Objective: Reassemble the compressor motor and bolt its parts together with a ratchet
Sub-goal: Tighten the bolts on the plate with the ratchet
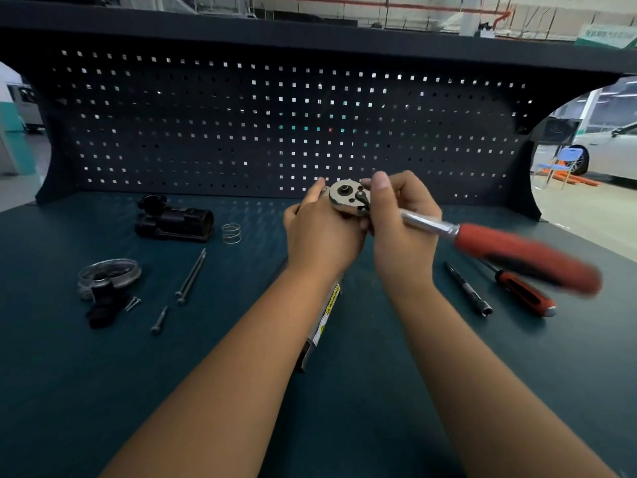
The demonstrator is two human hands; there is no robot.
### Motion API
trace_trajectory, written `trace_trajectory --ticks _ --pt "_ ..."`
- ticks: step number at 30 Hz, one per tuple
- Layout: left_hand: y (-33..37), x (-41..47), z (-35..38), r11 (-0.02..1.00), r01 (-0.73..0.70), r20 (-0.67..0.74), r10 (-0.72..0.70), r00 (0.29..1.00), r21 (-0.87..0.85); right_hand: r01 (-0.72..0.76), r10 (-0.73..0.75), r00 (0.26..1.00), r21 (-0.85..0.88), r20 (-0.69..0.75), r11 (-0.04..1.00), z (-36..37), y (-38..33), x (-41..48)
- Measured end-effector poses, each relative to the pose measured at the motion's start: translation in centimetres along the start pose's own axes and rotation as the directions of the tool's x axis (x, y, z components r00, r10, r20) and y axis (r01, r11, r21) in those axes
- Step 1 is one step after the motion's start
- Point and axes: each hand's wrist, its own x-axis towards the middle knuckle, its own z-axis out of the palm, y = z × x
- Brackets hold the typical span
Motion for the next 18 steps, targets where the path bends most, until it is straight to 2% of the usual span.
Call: trace_trajectory --ticks 4,7,9,11,13,15,17,18 --pt "-0.1 0.0 0.2 0.999 -0.035 -0.012 0.036 0.999 0.033 0.230 -0.246 0.967 -0.178 -0.070 0.957 0.7 0.3 -1.3" --pt "-0.2 0.0 0.1 0.999 -0.031 -0.023 0.031 0.999 0.022 0.347 -0.401 0.915 -0.432 -0.036 0.832 0.8 0.7 -1.5" --pt "-0.2 0.1 -0.1 0.998 -0.036 -0.006 0.036 0.999 0.056 0.350 -0.399 0.917 -0.463 -0.009 0.814 0.8 0.5 -1.3" --pt "-0.3 0.3 -0.1 0.996 -0.040 0.007 0.040 0.999 0.079 0.221 -0.234 0.972 -0.284 -0.011 0.933 1.0 0.0 -0.7" --pt "-0.5 0.2 0.0 0.996 -0.035 0.008 0.034 0.999 0.079 0.008 -0.008 0.999 -0.008 0.032 1.000 0.9 -0.5 0.3" --pt "-0.3 0.0 0.0 1.000 -0.021 -0.011 0.021 1.000 0.008 -0.269 0.244 0.960 0.200 0.140 0.942 0.2 -0.7 1.9" --pt "-0.1 -0.3 0.1 1.000 -0.029 -0.018 0.029 0.999 -0.005 -0.503 0.445 0.855 0.211 0.268 0.838 -0.8 -0.6 3.3" --pt "0.0 -0.4 0.1 0.999 -0.038 -0.013 0.038 0.999 0.010 -0.539 0.474 0.826 0.184 0.304 0.822 -1.2 -0.5 3.6"
